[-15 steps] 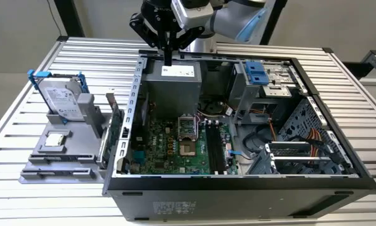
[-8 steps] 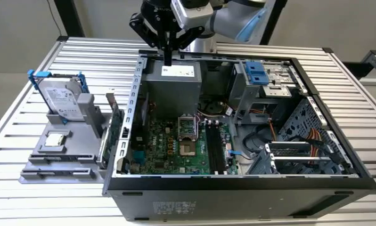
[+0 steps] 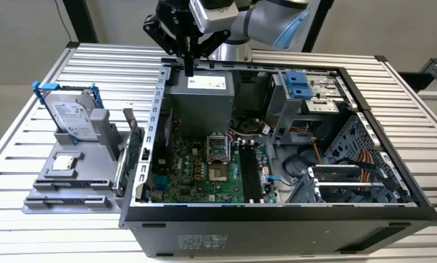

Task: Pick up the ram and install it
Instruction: 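Reach for the ram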

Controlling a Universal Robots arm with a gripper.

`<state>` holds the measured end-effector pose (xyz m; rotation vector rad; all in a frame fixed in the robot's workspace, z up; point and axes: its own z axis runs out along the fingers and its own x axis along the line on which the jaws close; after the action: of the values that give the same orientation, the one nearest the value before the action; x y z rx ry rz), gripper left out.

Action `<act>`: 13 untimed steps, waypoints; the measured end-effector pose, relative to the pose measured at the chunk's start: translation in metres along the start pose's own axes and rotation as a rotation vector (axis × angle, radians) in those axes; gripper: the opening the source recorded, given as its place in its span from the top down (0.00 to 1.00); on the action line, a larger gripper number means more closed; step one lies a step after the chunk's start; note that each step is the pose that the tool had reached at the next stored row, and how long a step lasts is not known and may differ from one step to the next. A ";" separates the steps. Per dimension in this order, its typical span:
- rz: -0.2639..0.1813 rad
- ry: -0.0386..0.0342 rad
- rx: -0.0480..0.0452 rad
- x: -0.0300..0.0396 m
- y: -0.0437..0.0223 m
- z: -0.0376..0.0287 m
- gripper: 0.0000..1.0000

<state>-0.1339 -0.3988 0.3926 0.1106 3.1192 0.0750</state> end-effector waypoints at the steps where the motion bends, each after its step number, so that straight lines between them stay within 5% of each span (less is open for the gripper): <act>1: 0.000 0.0001 0.0001 0.0023 -0.0002 -0.0001 1.00; 13: 0.000 0.0019 0.0001 0.0333 -0.0023 -0.0007 1.00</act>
<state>-0.1673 -0.3988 0.3926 0.1107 3.1211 0.0751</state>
